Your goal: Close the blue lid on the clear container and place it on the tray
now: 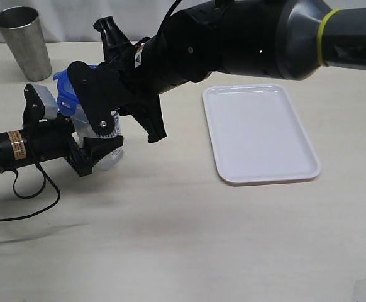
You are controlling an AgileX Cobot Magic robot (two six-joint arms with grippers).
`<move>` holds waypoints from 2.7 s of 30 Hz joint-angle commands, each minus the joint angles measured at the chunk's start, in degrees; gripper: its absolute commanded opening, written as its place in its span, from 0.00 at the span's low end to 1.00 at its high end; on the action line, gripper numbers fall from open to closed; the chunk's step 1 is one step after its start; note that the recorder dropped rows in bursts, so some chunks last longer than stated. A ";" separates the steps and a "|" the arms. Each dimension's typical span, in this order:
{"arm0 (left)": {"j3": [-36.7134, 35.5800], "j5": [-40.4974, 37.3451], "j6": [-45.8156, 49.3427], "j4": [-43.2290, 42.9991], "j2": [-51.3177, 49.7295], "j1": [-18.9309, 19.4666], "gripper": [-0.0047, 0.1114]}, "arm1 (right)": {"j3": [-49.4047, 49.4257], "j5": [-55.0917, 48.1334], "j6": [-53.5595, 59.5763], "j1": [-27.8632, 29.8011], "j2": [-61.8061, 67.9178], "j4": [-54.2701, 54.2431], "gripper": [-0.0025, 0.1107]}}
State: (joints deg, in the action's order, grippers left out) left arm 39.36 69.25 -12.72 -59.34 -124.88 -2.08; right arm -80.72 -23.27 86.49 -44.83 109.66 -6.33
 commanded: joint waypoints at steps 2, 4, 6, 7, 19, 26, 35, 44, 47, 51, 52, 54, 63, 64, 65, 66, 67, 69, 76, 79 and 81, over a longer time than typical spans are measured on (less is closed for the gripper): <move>-0.28 0.72 0.44 -4.29 0.25 -0.63 0.04 | 1.75 -6.97 0.31 -0.02 2.96 -0.24 0.06; -0.28 0.72 0.44 -4.44 0.25 -0.63 0.04 | 1.75 -6.67 0.31 -0.02 2.80 -0.24 0.06; -0.28 0.72 0.44 -4.44 0.25 -0.63 0.04 | 1.75 -6.24 0.21 0.10 2.54 -0.24 0.07; -0.28 0.72 0.44 -4.44 0.25 -0.63 0.04 | 1.75 -5.57 -0.29 0.10 2.41 -0.24 0.10; -0.28 0.72 0.44 -4.44 0.25 -0.63 0.04 | 1.75 -4.50 -0.92 0.10 1.51 -0.24 0.53; -0.28 0.72 0.44 -4.44 0.25 -0.63 0.04 | 1.75 -2.97 -3.80 0.10 0.10 -0.24 0.56; -0.28 0.72 0.44 -4.44 0.25 -0.63 0.04 | 1.75 -3.11 -6.77 0.19 -3.73 -2.33 0.56; -0.28 0.72 0.44 -4.32 0.25 -0.63 0.04 | 1.75 -5.03 -6.77 0.31 -5.45 -6.74 0.56; -0.28 0.72 0.44 -4.32 0.25 -0.63 0.04 | 1.75 -3.99 -6.64 0.31 -8.92 -10.50 0.56; -0.28 0.72 0.44 -4.08 0.25 -0.63 0.04 | 1.75 2.01 -8.98 0.31 -12.26 -24.71 0.56; -0.28 0.72 0.44 -4.08 0.25 -0.63 0.04 | 1.75 3.50 -9.52 0.31 -12.41 -28.83 0.56; -0.28 0.72 0.44 -4.08 0.25 -0.63 0.04 | 1.75 5.24 -9.17 0.31 -12.37 -37.01 0.55; -0.28 0.72 0.44 -3.53 0.25 -0.63 0.04 | -12.97 -16.41 -54.34 -0.45 -1.77 -18.78 0.44; -0.28 0.72 0.44 -3.53 0.25 -0.63 0.04 | -14.34 -18.49 -56.19 -0.63 -0.95 -16.48 0.44; -0.28 0.72 0.44 -3.53 0.25 -0.63 0.04 | -16.06 -20.36 -58.41 -1.12 0.00 -14.02 0.44; -0.28 0.72 0.44 -3.53 0.25 -0.63 0.04 | -18.01 -21.97 -62.35 -2.38 1.26 -9.01 0.44; -0.28 0.72 0.44 -3.53 0.25 -0.63 0.04 | -19.48 -22.50 -66.33 -4.02 2.54 -3.01 0.44; -0.28 0.72 0.44 -3.53 0.25 -0.63 0.04 | -20.85 -22.50 -71.65 -6.63 3.69 5.99 0.44; -0.28 0.72 0.44 -4.02 0.25 -0.63 0.04 | -21.89 -25.07 -76.33 -9.64 6.52 14.92 0.44; -0.28 0.72 0.44 -4.02 0.25 -0.63 0.04 | -21.89 -25.07 -78.56 -9.51 7.12 18.08 0.44; -0.28 0.72 0.44 -4.02 0.25 -0.63 0.04 | -21.89 -25.07 -80.61 -9.51 7.41 21.35 0.44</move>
State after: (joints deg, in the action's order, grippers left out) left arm 39.36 69.68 -11.99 -63.04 -124.88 -2.19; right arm -102.48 -47.46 8.74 -54.55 116.37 11.02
